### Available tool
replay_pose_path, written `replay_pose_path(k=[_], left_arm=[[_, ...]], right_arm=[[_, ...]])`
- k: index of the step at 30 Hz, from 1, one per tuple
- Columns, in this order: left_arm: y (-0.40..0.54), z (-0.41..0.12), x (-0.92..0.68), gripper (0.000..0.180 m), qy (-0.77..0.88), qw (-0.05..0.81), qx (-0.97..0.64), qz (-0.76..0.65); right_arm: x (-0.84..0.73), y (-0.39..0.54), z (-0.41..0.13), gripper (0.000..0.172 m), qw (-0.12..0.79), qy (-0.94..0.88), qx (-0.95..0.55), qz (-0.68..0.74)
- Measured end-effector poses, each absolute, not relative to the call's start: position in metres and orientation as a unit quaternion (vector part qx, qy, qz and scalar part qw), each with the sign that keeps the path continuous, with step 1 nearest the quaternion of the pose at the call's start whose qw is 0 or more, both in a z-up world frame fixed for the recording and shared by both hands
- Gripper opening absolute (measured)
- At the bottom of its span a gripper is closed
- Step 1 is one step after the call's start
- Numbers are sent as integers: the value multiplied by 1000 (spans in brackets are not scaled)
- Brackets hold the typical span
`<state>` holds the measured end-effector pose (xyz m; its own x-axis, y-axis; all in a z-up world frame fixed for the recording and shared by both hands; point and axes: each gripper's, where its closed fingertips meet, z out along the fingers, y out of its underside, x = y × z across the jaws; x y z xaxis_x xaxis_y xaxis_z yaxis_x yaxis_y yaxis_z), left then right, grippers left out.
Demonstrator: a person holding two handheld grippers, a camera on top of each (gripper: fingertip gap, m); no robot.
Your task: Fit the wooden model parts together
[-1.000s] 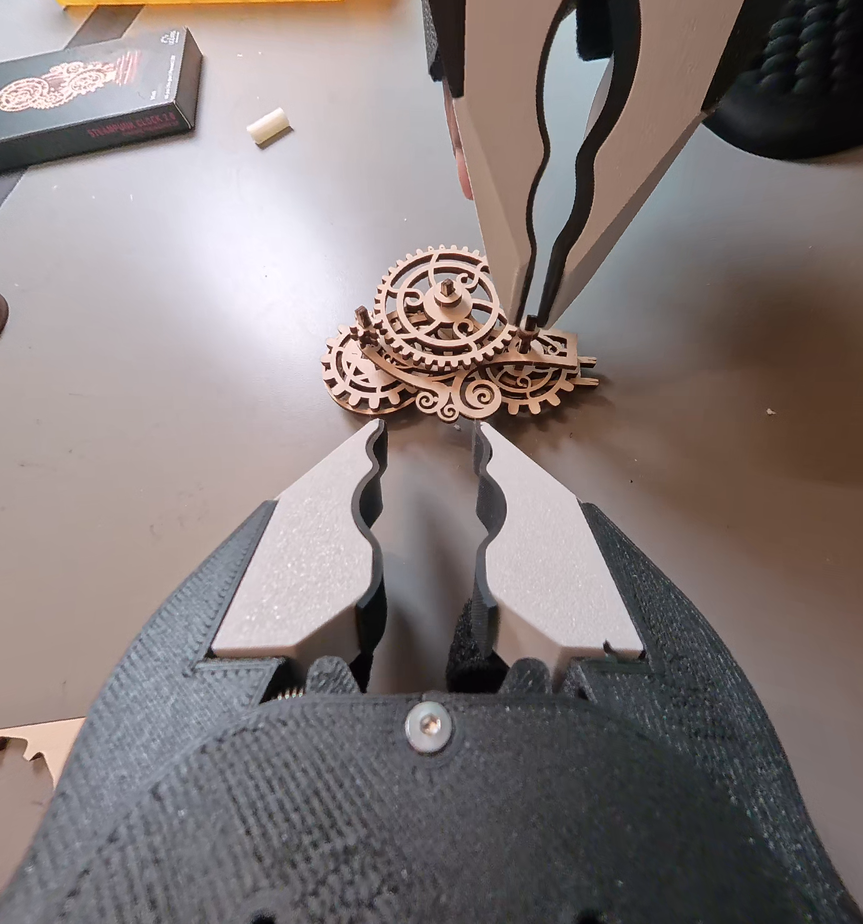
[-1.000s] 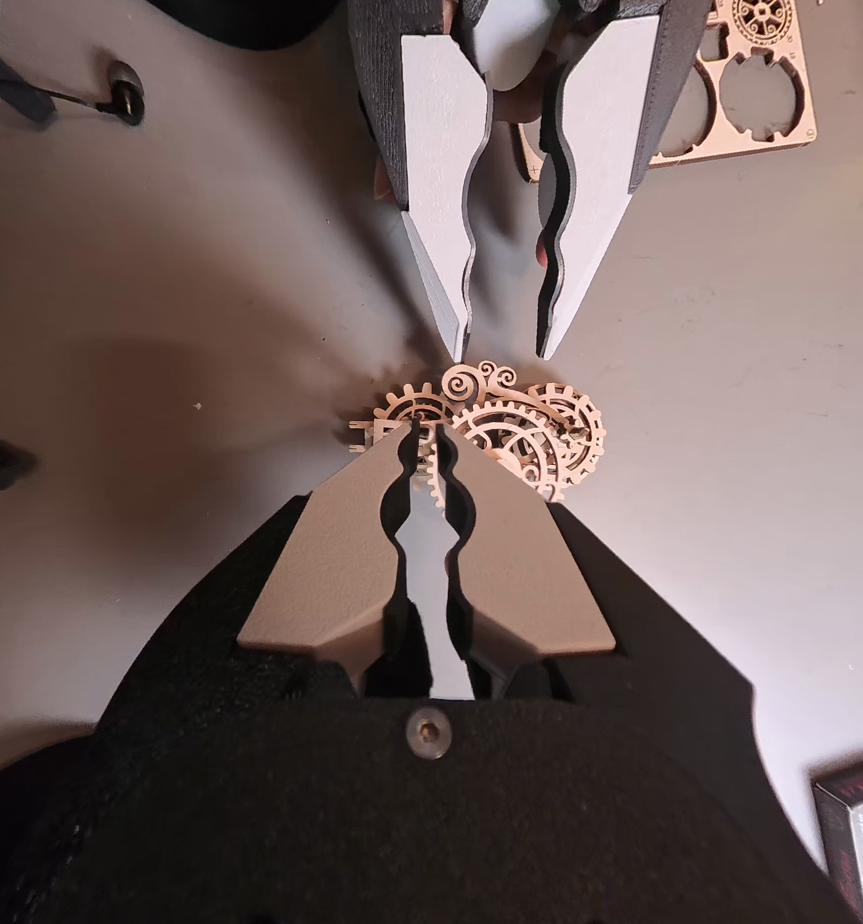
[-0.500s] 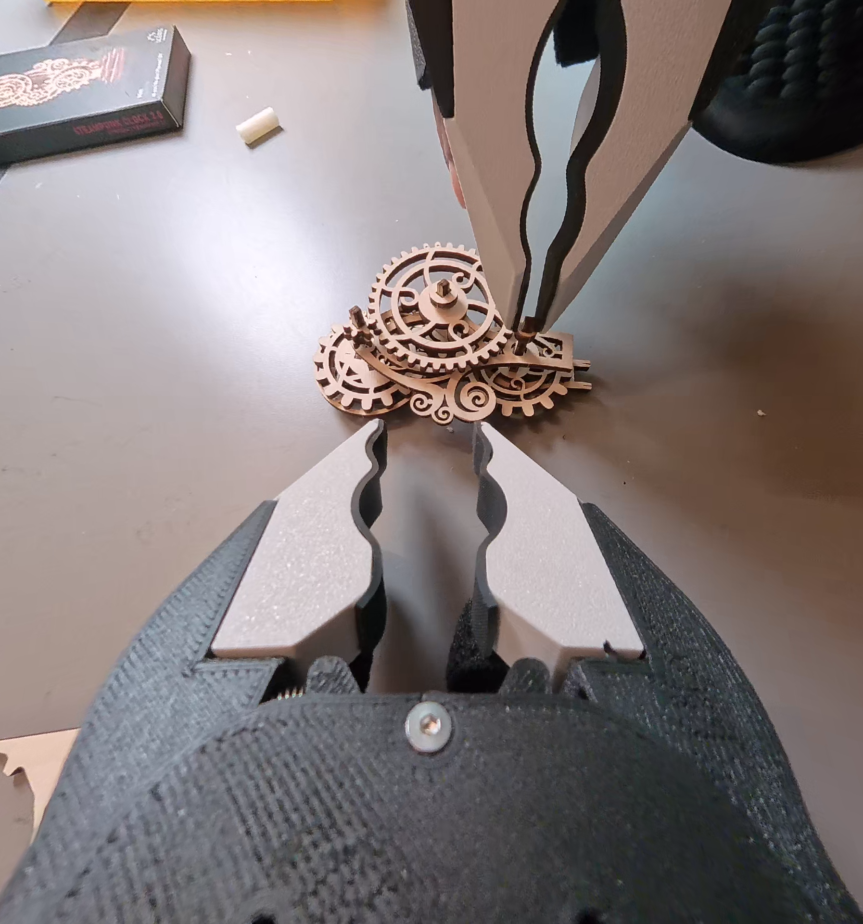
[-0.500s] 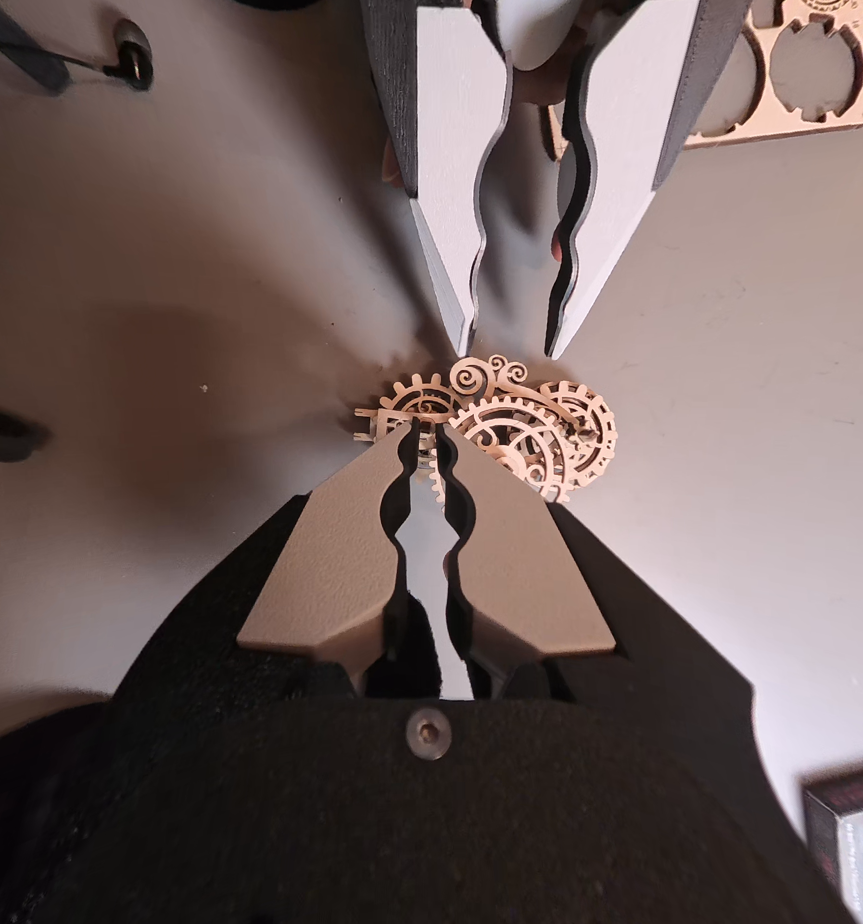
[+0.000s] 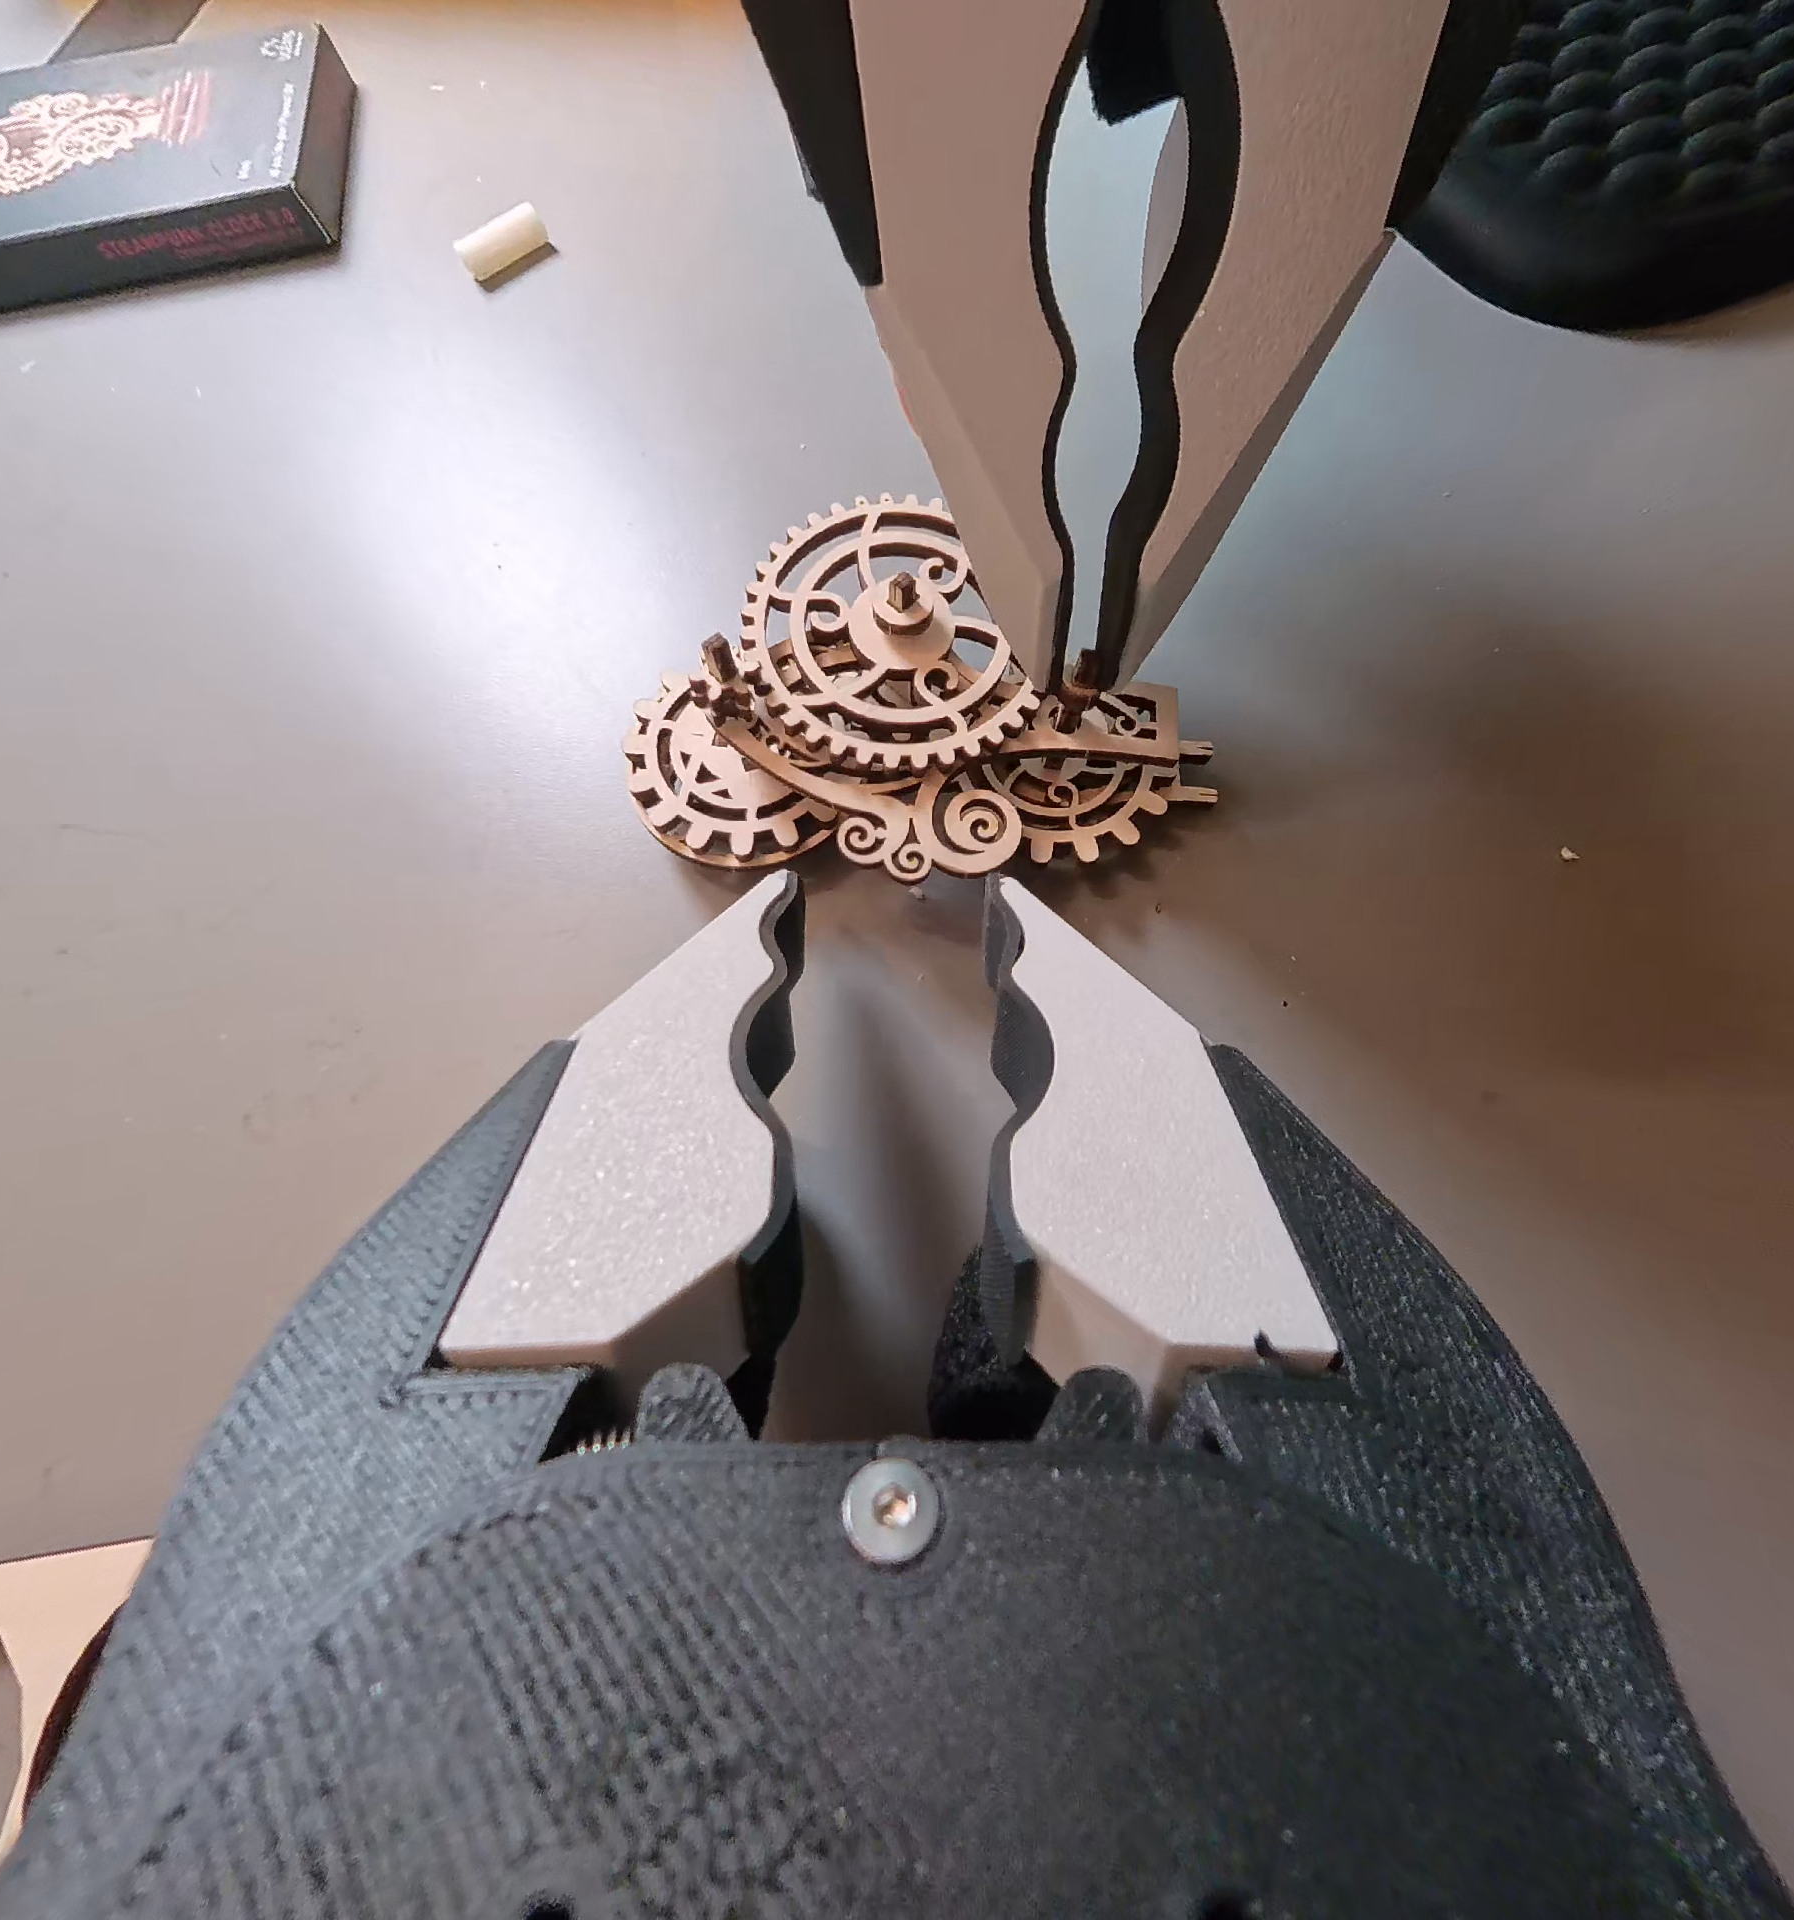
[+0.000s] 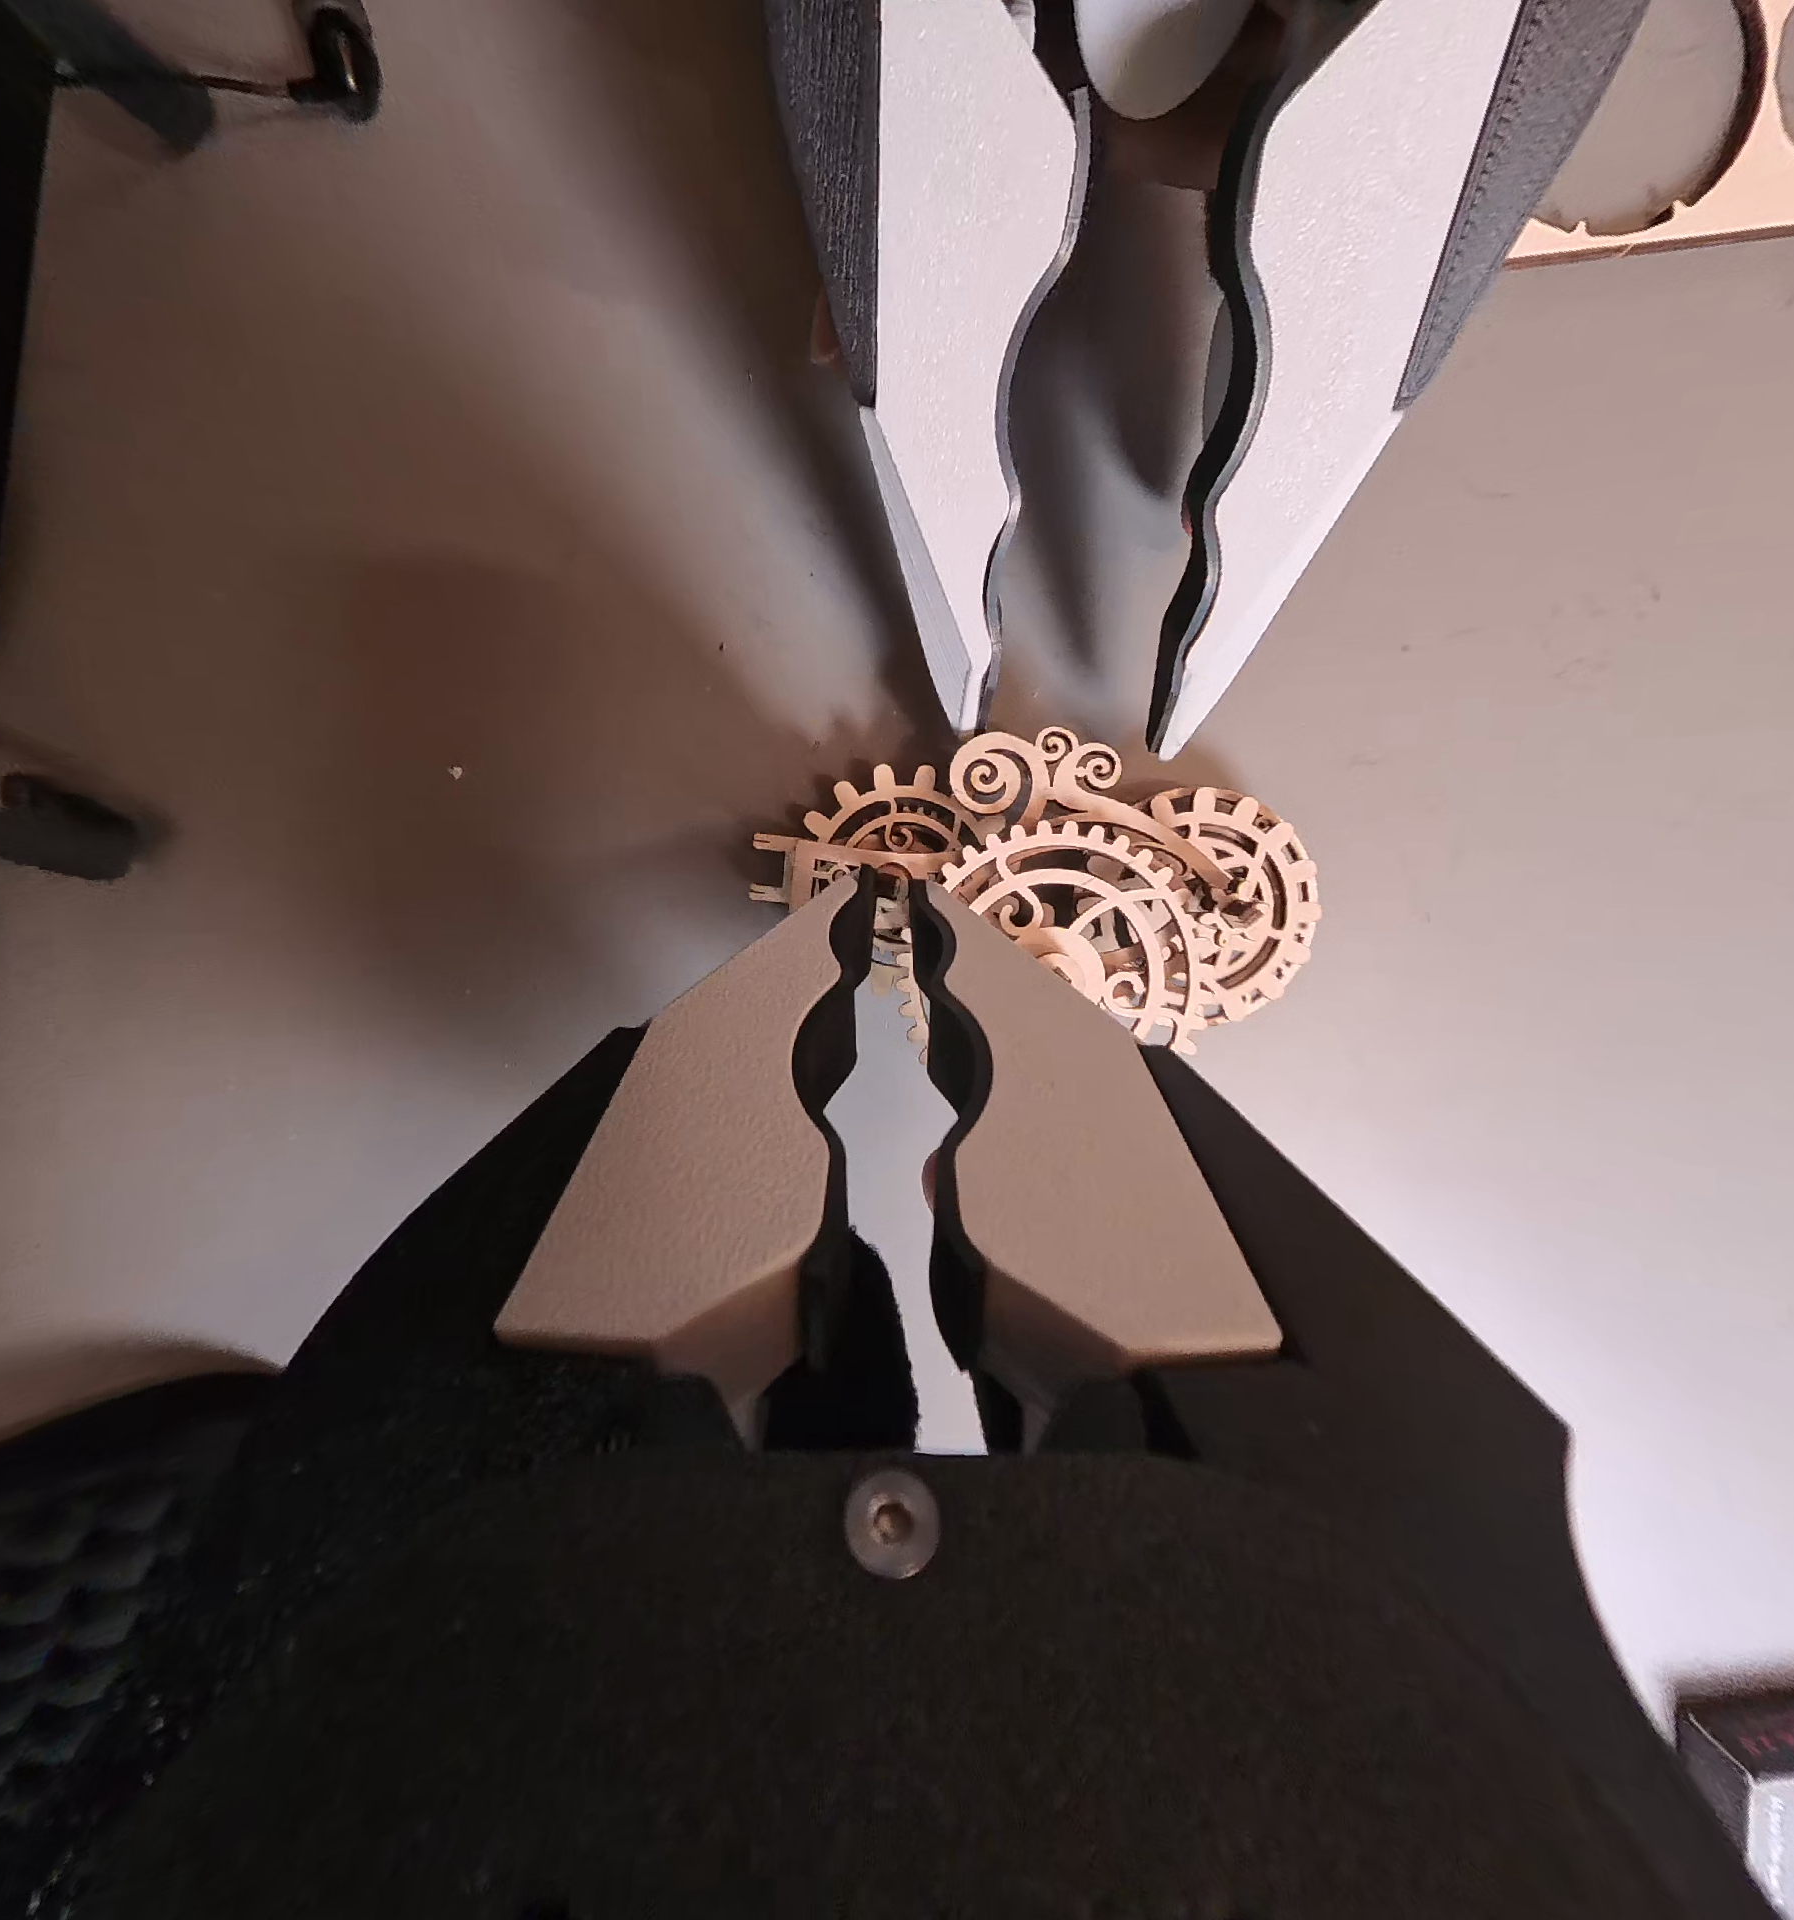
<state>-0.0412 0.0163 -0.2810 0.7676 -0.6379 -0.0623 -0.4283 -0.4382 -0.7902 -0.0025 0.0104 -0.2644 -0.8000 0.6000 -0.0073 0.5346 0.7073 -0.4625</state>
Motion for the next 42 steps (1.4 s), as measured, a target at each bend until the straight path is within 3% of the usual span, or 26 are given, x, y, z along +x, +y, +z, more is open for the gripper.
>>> replay_pose_path(k=[17, 42], left_arm=[[15, -275, -44, 33, 319, 431, -836, -117], [15, -277, -42, 32, 321, 427, -837, -119]], right_arm=[[-3, 13, -255, 5, 120, -921, -302, 213], [-2, 10, -262, 3, 64, -953, -258, 145]])
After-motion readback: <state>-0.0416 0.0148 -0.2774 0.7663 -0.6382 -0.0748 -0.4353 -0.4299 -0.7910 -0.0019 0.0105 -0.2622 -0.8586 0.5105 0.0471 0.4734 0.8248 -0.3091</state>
